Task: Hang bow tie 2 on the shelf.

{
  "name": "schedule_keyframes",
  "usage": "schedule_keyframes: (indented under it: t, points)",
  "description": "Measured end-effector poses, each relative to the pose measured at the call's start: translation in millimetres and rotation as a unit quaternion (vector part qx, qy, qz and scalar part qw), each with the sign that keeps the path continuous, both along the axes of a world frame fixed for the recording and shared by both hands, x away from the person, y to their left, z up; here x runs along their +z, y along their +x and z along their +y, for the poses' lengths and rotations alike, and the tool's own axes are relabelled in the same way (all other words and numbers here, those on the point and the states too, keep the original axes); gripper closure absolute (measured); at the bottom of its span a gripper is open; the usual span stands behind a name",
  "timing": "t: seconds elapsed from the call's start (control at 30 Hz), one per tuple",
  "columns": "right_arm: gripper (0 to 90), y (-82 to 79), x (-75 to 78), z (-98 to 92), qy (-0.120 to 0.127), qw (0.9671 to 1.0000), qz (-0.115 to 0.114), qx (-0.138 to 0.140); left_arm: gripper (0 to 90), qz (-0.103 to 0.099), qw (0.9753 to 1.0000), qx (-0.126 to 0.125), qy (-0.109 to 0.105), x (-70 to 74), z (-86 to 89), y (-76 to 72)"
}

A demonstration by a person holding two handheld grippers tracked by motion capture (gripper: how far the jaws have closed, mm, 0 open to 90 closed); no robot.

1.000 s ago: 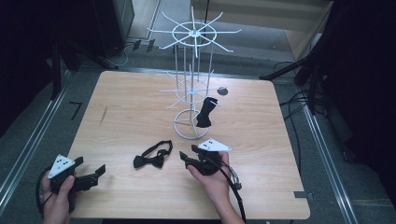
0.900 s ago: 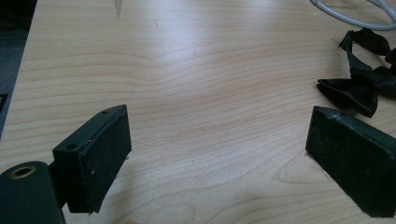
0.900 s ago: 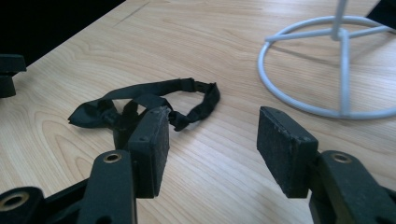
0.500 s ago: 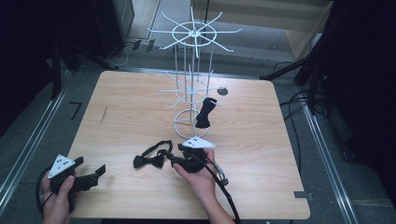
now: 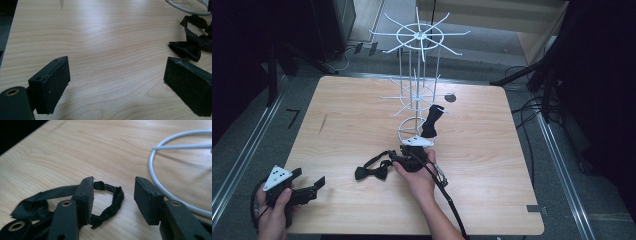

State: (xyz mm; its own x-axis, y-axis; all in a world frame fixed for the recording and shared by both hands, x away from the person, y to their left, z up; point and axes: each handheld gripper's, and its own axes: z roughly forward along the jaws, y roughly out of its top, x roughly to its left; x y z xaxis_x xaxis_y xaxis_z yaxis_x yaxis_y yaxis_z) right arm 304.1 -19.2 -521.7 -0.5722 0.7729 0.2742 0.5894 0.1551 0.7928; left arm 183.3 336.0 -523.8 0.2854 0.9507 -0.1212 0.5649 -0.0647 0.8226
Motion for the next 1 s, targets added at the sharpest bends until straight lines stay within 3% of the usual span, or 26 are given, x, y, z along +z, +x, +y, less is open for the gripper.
schedule_keyframes:
  t: [0.43,0.67,0.8,1.0]
  points:
    - [68.5,1.1,-16.5,7.7,-0.035,0.9991,0.021,0.008,7.4,0.002,1.0,-0.002,0.001,0.1,0.0,0.4]
    - [87.9,-0.8,-20.4,5.2,-0.04,0.9991,0.011,0.006,7.4,0.002,1.0,-0.003,0.0,0.1,-0.1,0.5]
    - [90.0,-1.9,-20.2,3.8,-0.045,0.9989,0.008,0.014,7.3,0.003,1.0,-0.002,0.0,0.1,0.2,0.5]
    - [90.0,-4.3,-17.7,-2.8,-0.048,0.9988,-0.005,0.006,7.3,0.001,1.0,0.0,0.0,0.2,0.5,0.8]
